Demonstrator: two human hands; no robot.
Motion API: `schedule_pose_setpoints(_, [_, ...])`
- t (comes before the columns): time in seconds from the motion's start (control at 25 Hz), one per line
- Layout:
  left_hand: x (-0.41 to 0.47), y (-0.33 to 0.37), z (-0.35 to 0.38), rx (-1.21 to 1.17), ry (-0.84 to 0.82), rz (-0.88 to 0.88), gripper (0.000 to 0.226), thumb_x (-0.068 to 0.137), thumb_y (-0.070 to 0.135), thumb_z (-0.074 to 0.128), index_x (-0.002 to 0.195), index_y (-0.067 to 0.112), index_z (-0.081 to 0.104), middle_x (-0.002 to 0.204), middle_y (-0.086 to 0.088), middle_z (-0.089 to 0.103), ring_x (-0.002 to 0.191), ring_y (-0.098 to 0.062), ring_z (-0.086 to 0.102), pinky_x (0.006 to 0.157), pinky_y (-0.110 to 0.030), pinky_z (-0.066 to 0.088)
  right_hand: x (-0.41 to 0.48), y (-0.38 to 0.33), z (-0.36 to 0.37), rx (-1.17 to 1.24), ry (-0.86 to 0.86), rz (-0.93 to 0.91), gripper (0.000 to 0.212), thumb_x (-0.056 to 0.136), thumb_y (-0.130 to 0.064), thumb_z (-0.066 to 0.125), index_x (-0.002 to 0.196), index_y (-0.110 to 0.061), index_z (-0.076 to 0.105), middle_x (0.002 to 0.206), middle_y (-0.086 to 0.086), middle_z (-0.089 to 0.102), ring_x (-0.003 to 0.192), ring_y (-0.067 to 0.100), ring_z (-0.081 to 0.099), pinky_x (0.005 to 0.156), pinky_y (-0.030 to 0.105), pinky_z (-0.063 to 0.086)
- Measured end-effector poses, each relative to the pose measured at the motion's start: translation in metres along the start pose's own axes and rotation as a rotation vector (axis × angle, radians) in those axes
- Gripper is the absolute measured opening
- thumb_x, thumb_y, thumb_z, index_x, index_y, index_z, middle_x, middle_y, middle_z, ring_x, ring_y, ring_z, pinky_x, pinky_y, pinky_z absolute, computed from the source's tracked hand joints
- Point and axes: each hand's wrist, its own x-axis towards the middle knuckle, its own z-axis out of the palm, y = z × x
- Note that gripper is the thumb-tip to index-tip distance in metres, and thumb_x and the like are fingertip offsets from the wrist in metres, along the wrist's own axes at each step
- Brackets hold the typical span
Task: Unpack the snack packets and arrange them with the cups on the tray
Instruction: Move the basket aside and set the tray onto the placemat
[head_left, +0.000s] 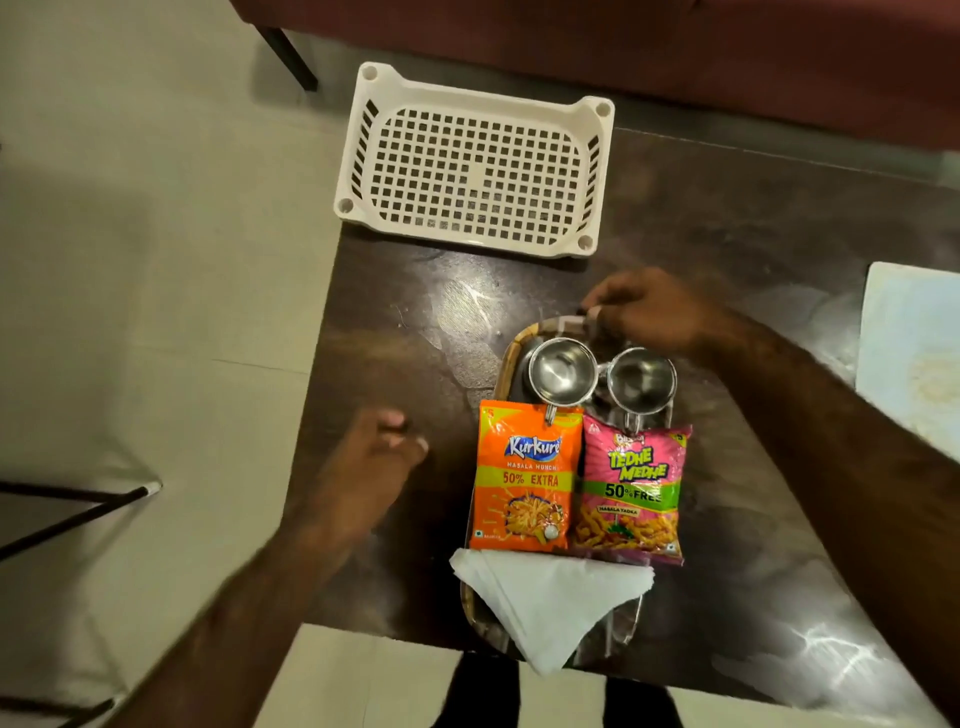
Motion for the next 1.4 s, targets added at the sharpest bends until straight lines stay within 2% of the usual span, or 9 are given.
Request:
schedule_pose_setpoints(0.16, [-0.050, -0.064, 0.026, -0.034, 0.074, -0.275, 0.024, 0.086, 0.034, 0.070, 0.103, 0.021, 0.058, 0.100, -0.009, 0.066, 0.089, -0.023, 0.061, 0.081, -0.038, 0.047, 0.006, 0.015, 0.006, 0.058, -0.004, -0.036, 0.021, 0.100, 0.004, 0.065, 0.115, -0.004, 0.076, 0.102, 0.016, 0.075, 0.078, 0.018, 0.068, 0.080, 0.033, 0.060])
schedule_pose_setpoints(0.32, [-0.090, -0.085, 0.055, -0.269, -0.083, -0.555, 0.036, 0.062, 0.021, 0.061, 0.095, 0.008, 0.059, 0.095, -0.015, 0.064, 0.084, -0.029, 0.061, 0.074, -0.036, 0.048, 0.015, 0.027, 0.013, 0.057, 0.018, -0.037, 0.022, 0.099, 0.003, 0.068, 0.116, -0.004, 0.078, 0.098, 0.009, 0.075, 0.092, 0.021, 0.069, 0.094, 0.039, 0.058])
schedule_pose_setpoints(0.4, [-0.098, -0.094, 0.075, -0.415, -0.143, -0.601, 0.032, 0.076, 0.007, 0.063, 0.107, 0.002, 0.061, 0.098, -0.019, 0.066, 0.092, -0.034, 0.065, 0.078, -0.039, 0.054, 0.015, 0.031, 0.017, 0.080, 0.029, -0.045, 0.024, 0.099, 0.005, 0.065, 0.118, -0.003, 0.078, 0.088, 0.002, 0.073, 0.088, 0.019, 0.068, 0.088, 0.036, 0.057])
schedule_pose_setpoints(0.52, [-0.100, -0.108, 0.101, -0.463, -0.042, -0.567, 0.020, 0.092, -0.001, 0.052, 0.110, 0.001, 0.060, 0.095, -0.018, 0.067, 0.092, -0.035, 0.066, 0.091, -0.047, 0.055, 0.014, 0.037, 0.019, 0.112, 0.055, -0.042, 0.025, 0.100, 0.006, 0.064, 0.117, -0.004, 0.078, 0.088, 0.003, 0.073, 0.083, 0.017, 0.066, 0.085, 0.035, 0.056])
schedule_pose_setpoints(0.72, [-0.113, -0.127, 0.126, -0.680, 0.029, -0.667, 0.025, 0.097, 0.002, 0.050, 0.117, 0.004, 0.065, 0.107, -0.020, 0.072, 0.098, -0.035, 0.067, 0.085, -0.043, 0.054, 0.012, 0.045, 0.019, 0.158, 0.073, -0.033, 0.026, 0.098, 0.007, 0.064, 0.114, -0.008, 0.079, 0.085, 0.003, 0.072, 0.070, 0.008, 0.062, 0.076, 0.030, 0.056])
schedule_pose_setpoints(0.84, [-0.113, -0.128, 0.138, -0.776, 0.059, -0.638, 0.029, 0.101, 0.003, 0.045, 0.124, 0.009, 0.061, 0.115, -0.019, 0.070, 0.105, -0.040, 0.066, 0.096, -0.053, 0.052, 0.011, 0.050, 0.021, 0.166, 0.099, -0.021, 0.027, 0.097, 0.006, 0.064, 0.114, -0.008, 0.080, 0.087, 0.005, 0.073, 0.075, 0.014, 0.064, 0.084, 0.034, 0.056])
schedule_pose_setpoints(1.12, [-0.109, -0.130, 0.130, -0.763, 0.206, -0.438, 0.035, 0.102, 0.003, 0.044, 0.123, 0.027, 0.059, 0.122, -0.009, 0.069, 0.110, -0.038, 0.066, 0.087, -0.062, 0.055, -0.012, 0.071, 0.015, 0.308, 0.135, -0.013, 0.031, 0.097, 0.011, 0.063, 0.111, -0.015, 0.073, 0.076, -0.003, 0.065, 0.048, -0.007, 0.059, 0.054, 0.010, 0.049])
schedule_pose_setpoints(1.2, [-0.107, -0.127, 0.119, -0.731, 0.204, -0.354, 0.040, 0.101, 0.003, 0.045, 0.125, 0.031, 0.060, 0.123, -0.004, 0.071, 0.112, -0.035, 0.066, 0.086, -0.065, 0.055, -0.024, 0.082, 0.009, 0.344, 0.159, 0.020, 0.027, 0.097, 0.008, 0.064, 0.102, -0.016, 0.073, 0.074, -0.003, 0.064, 0.052, -0.002, 0.058, 0.057, 0.015, 0.050])
schedule_pose_setpoints(1.4, [-0.102, -0.094, 0.095, -0.560, 0.181, -0.228, 0.041, 0.100, 0.006, 0.043, 0.115, 0.040, 0.061, 0.120, -0.001, 0.070, 0.103, -0.028, 0.066, 0.074, -0.052, 0.058, -0.070, 0.120, -0.022, 0.414, 0.208, 0.136, 0.023, 0.096, 0.002, 0.066, 0.091, -0.019, 0.074, 0.072, -0.001, 0.067, 0.037, -0.005, 0.055, 0.038, 0.011, 0.045])
